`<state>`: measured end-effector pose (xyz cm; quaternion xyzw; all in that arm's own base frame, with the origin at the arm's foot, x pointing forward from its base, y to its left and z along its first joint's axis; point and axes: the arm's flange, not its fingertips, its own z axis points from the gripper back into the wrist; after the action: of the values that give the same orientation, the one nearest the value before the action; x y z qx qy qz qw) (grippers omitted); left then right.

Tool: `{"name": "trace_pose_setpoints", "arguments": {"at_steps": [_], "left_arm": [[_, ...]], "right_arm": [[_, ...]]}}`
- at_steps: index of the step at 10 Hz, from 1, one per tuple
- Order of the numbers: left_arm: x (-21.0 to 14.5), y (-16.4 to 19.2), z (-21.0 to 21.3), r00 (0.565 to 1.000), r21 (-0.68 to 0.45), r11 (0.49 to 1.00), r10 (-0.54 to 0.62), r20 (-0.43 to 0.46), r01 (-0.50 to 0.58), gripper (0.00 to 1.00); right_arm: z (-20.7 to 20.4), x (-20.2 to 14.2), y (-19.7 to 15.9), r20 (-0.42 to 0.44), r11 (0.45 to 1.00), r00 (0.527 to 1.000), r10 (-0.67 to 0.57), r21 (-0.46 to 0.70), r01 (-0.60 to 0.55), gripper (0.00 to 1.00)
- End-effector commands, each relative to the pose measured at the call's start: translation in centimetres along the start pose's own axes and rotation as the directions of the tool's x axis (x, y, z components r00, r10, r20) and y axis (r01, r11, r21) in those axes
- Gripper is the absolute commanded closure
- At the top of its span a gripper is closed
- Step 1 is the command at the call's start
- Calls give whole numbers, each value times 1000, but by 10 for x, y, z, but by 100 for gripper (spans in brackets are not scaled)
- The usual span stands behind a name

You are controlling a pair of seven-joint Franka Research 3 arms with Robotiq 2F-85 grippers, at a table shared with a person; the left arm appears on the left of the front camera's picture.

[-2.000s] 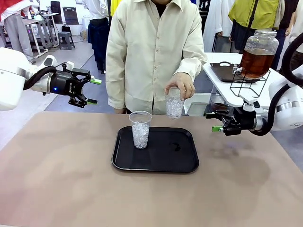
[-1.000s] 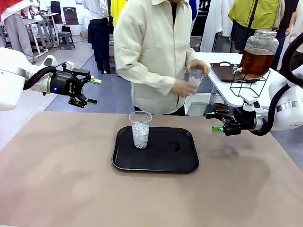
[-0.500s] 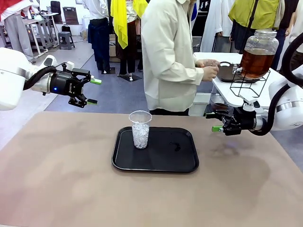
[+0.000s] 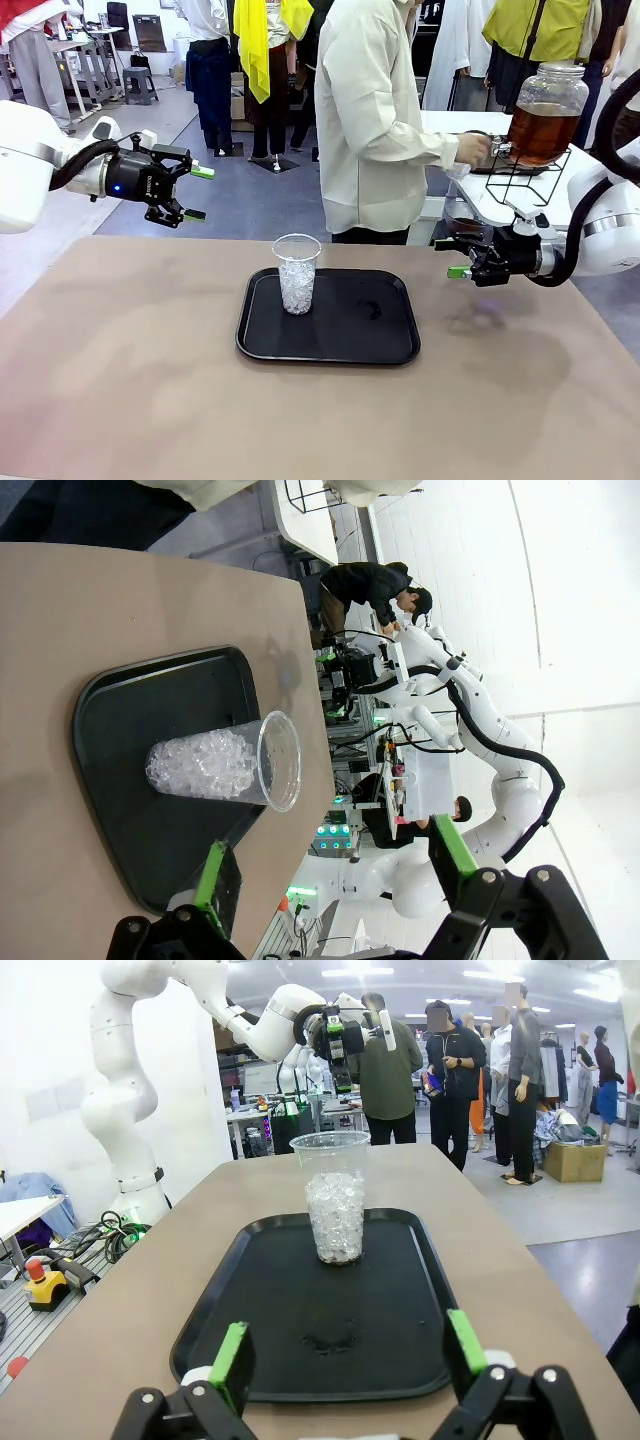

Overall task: Pour the drink into the iced cup.
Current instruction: Pick up the iced cup indicated by the human and present it to them.

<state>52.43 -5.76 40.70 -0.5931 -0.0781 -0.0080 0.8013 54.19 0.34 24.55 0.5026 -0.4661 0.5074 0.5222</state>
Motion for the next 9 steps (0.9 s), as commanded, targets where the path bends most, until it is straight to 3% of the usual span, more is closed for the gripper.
{"name": "trace_pose_setpoints", "arguments": {"at_steps": [1, 9], "left_arm": [[0, -1, 0, 1000, -1, 1000, -4, 0, 4, 0], [0, -1, 0, 1000, -1, 1000, -4, 0, 4, 0]], "right_arm": [[-2, 3, 0, -3, 1000, 1000, -4, 2, 4, 0], [-2, 3, 0, -3, 1000, 1000, -4, 2, 4, 0]]}}
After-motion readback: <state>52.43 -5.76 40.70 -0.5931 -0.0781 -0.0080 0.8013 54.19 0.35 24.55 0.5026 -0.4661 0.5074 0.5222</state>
